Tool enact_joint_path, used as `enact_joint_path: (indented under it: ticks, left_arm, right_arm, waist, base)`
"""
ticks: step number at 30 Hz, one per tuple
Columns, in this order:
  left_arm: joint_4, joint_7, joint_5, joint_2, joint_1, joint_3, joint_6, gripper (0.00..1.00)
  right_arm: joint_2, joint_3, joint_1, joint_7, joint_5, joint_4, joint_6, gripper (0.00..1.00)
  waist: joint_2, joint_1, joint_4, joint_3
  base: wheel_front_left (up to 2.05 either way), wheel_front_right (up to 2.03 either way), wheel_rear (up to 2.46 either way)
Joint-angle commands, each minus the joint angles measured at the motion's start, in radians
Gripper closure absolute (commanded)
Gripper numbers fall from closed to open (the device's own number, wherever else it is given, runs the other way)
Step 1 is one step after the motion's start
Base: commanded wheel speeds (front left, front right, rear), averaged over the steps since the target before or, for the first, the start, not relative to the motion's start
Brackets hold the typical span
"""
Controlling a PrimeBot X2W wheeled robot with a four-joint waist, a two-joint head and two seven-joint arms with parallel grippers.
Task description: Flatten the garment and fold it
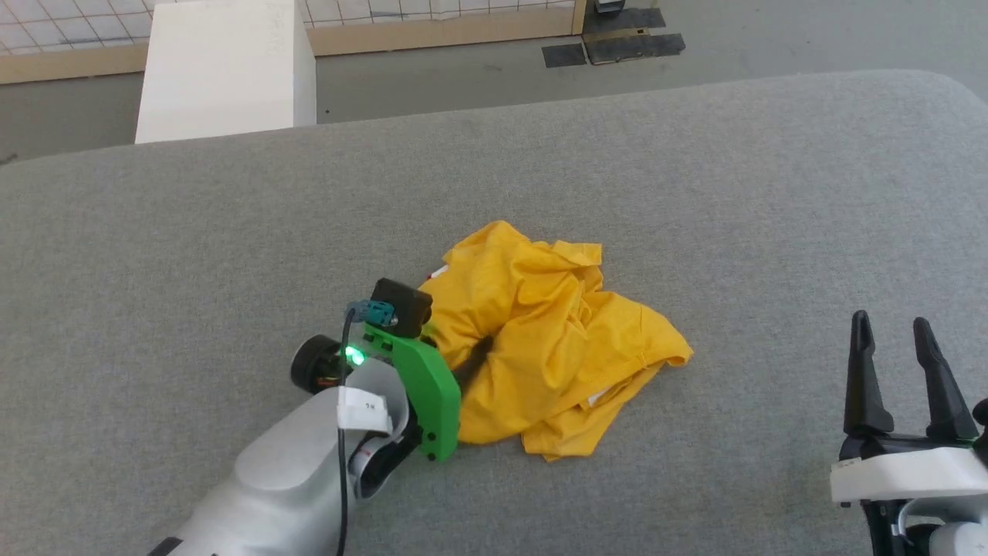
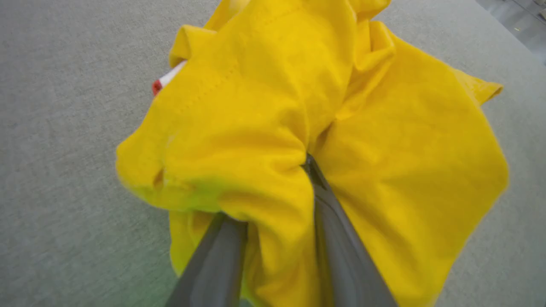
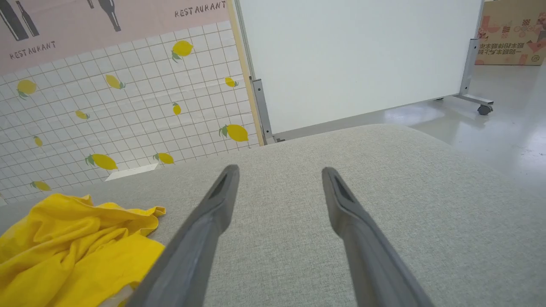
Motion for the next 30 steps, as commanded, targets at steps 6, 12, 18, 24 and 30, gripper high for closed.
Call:
enact_joint_path:
  ticks: [6,12,18,24,30]
  left_arm:
    - [-0.034,-0.076,-0.011,0.005,-0.051,0.027,-0.019,0.00]
    - [-0.153,-0.136,-0.011,0.087,-0.032,0.076,0.018,0.00]
    - [-0.327,-0.230,-0.012,0.198,0.089,0.150,0.131,0.00]
    - [-0.615,-0.283,0.157,0.199,0.336,0.450,0.259,0.00]
    - [-0.762,-0.284,0.409,0.053,0.621,0.759,0.202,0.00]
  right_arm:
    - [0.000,-0.026,-0.001,-0.006,0.002,0.006,-0.002,0.00]
    - [0.000,-0.039,0.010,-0.006,0.001,0.011,-0.002,0.00]
    - [0.000,-0.047,0.021,-0.006,-0.003,0.009,-0.002,0.00]
    - [0.000,-0.050,0.030,-0.006,-0.009,0.005,-0.002,0.00]
    - [0.000,-0.032,0.027,-0.006,-0.011,0.004,-0.002,0.00]
  waist:
    - [-0.0001,0.0001,0.038,-0.028]
    - [-0.0001,0.0001,0.070,-0.052]
    - [-0.0001,0.0001,0.099,-0.066]
    - [-0.0001,0.0001,0.131,-0.073]
    - [-0.0001,0.0001,0.124,-0.079]
  base:
    - [0.00,0.00,0.00]
    - [0.00,0.00,0.00]
    - [0.00,0.00,0.00]
    - [0.00,0.00,0.00]
    - [0.00,0.00,0.00]
